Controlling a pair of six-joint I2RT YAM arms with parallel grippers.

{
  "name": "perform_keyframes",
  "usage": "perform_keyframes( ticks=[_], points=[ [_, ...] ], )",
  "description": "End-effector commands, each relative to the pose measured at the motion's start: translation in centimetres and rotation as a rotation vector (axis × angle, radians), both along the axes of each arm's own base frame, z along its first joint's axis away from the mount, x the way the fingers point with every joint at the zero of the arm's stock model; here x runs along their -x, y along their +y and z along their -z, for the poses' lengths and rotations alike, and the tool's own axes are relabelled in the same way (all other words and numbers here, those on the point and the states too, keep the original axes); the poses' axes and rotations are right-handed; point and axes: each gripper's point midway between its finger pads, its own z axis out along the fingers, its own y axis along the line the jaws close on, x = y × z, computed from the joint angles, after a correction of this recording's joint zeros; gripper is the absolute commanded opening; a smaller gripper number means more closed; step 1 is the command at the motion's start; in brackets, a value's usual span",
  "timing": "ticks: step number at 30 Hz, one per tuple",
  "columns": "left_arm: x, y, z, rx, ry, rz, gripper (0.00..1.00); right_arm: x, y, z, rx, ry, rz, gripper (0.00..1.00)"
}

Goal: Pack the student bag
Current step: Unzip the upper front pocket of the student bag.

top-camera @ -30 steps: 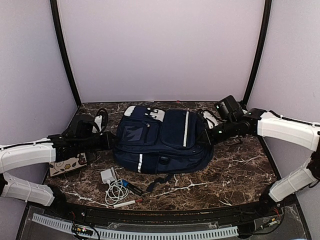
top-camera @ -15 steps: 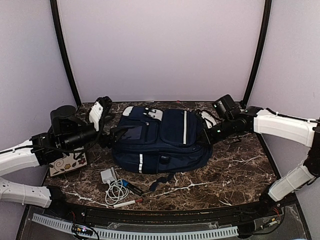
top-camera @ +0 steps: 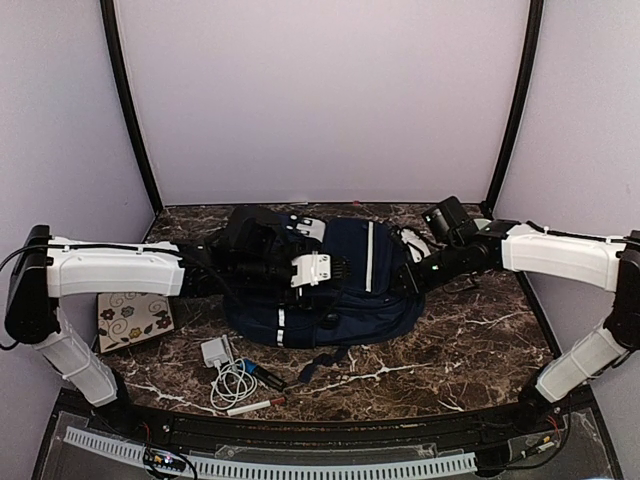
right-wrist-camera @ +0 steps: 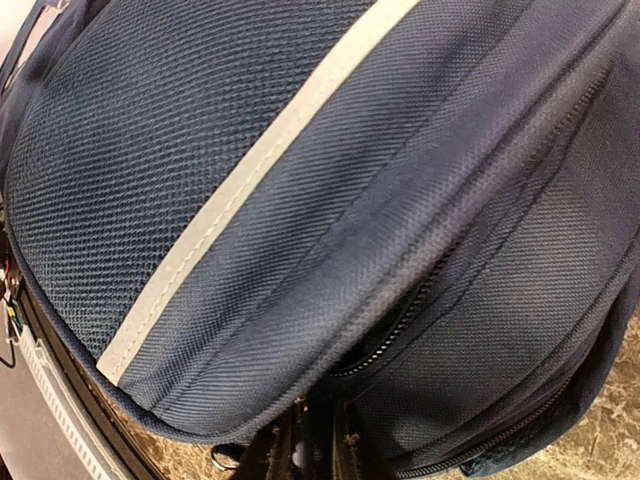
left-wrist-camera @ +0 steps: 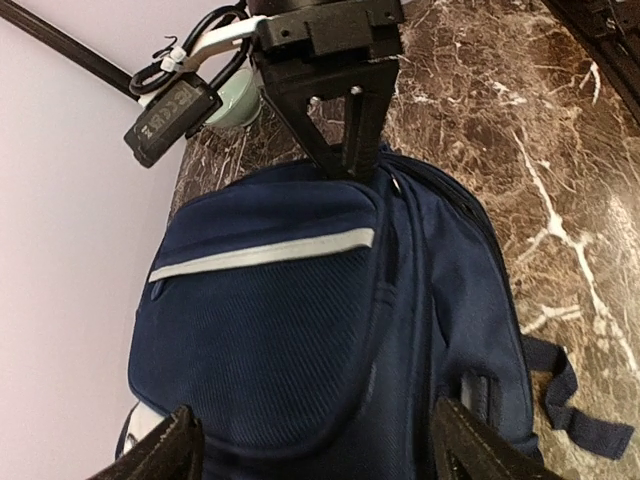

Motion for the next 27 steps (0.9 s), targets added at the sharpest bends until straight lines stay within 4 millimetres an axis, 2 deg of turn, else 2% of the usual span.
perform_keyframes(
  ticks=[1,3,5,9,13,15,17,18,23,27],
  points=[
    [-0.5,-1.7,-0.2,-0.088,-0.068,0.101,0.72,0.5,1.8,-1.2,-0.105,-0.016,-0.052,0.10],
    [-1.0,-2.1,0.6,-0.106,-0.076,0.101,0.63,1.1,1.8,-1.5,-0.127,-0.014,-0.067,0.04],
    [-1.5,-2.2,1.4,-0.129,-0.088,0.091,0.60,1.5,1.6,-1.8,-0.131,-0.016,-0.074,0.00],
    [-1.6,-2.0,3.7,-0.216,-0.064,0.105,0.57,2.2,1.2,-2.4,-0.130,-0.021,-0.081,0.00],
    [-1.8,-1.9,4.5,-0.255,-0.044,0.104,0.54,2.9,1.0,-2.8,-0.149,-0.017,-0.093,0.00],
    [-2.1,-2.0,4.6,-0.261,-0.049,0.093,0.42,3.2,1.0,-2.8,-0.151,-0.011,-0.096,0.00],
    [-2.7,-2.3,4.5,-0.256,-0.044,0.068,0.12,3.5,1.0,-2.7,-0.154,-0.006,-0.103,0.00],
    [-3.1,-2.4,4.3,-0.248,-0.040,0.046,0.01,3.7,1.0,-2.7,-0.153,-0.007,-0.111,0.00],
    [-4.7,-3.2,2.0,-0.138,0.005,-0.080,0.00,5.8,2.2,-3.6,-0.158,-0.033,-0.186,0.00],
    [-4.1,-3.9,1.0,-0.082,0.098,-0.077,0.00,7.6,4.6,-5.7,-0.208,-0.087,-0.261,0.00]
  ],
)
